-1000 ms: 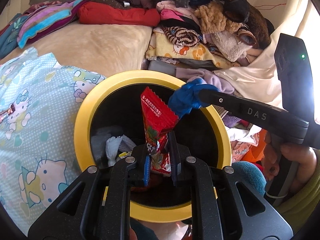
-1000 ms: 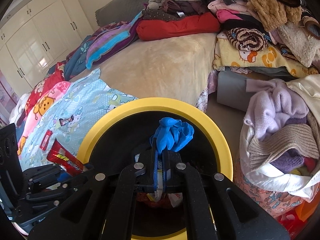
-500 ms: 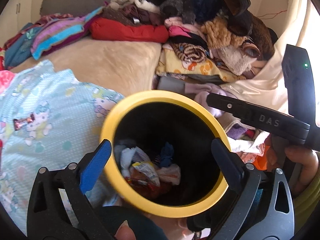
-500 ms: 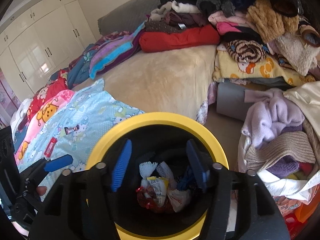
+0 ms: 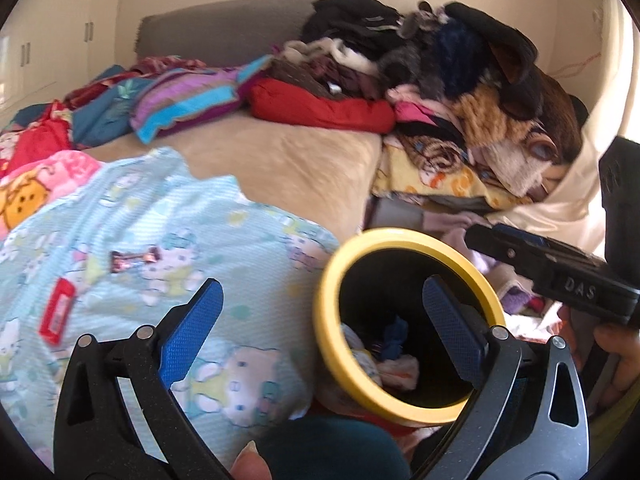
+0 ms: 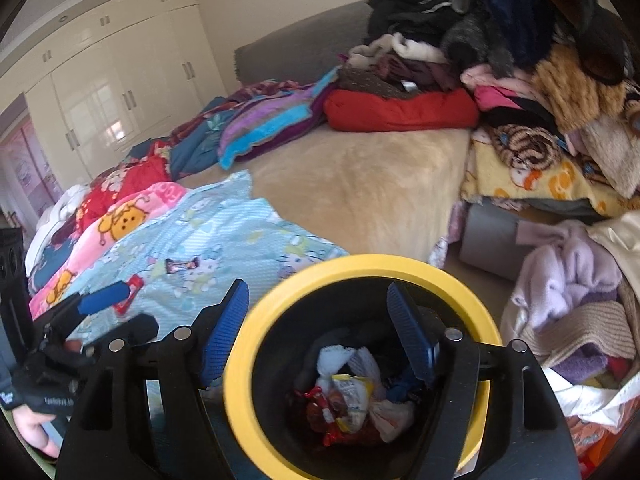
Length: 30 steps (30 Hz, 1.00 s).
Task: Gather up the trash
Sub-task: 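Move both tools back over the red tube and chocolate bar, then grasp the red tube with the left gripper while the right gripper grasps the chocolate bar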
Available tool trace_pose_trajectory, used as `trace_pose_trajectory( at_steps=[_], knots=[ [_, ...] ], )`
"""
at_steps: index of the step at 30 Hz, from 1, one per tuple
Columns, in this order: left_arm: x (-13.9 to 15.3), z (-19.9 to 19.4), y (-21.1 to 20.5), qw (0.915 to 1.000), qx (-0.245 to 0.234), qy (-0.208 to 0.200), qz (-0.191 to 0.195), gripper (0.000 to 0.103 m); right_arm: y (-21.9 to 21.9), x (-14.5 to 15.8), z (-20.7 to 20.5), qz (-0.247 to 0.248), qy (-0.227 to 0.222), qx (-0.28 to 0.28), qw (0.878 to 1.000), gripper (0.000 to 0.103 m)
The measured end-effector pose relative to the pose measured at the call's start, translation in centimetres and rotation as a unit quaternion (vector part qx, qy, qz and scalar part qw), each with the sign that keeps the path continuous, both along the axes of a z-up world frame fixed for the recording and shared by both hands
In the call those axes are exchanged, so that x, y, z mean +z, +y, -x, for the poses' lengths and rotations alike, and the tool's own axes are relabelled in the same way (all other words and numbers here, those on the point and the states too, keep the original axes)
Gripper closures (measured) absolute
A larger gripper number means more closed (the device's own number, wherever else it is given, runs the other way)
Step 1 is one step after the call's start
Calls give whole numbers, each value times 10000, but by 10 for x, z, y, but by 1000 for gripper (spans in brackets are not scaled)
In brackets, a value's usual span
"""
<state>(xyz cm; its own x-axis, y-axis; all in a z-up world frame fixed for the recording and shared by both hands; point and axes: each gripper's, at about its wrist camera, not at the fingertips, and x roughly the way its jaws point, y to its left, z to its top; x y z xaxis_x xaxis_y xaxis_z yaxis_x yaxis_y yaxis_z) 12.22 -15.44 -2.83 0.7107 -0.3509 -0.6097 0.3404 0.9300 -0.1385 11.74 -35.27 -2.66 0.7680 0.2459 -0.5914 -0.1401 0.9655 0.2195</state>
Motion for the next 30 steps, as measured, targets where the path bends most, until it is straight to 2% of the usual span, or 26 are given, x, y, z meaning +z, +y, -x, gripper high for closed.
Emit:
trace_pose_trajectory(
  at_steps=[9,16,23,30],
  knots=[
    [7,-8,61,9973,710,-158,42,11,64,-3,-21,220,39,588,9980,34],
    [-1,-18,122,9906,1366,-105,67,11,114,-12,-48,431,128,1075,9932,34],
    [-15,-28,179,9804,1964,84,79,11,172,-24,-81,765,167,1692,9825,34],
    [-41,-37,223,9705,2381,384,79,11,231,-52,-126,1002,434,2275,9676,34]
  ],
)
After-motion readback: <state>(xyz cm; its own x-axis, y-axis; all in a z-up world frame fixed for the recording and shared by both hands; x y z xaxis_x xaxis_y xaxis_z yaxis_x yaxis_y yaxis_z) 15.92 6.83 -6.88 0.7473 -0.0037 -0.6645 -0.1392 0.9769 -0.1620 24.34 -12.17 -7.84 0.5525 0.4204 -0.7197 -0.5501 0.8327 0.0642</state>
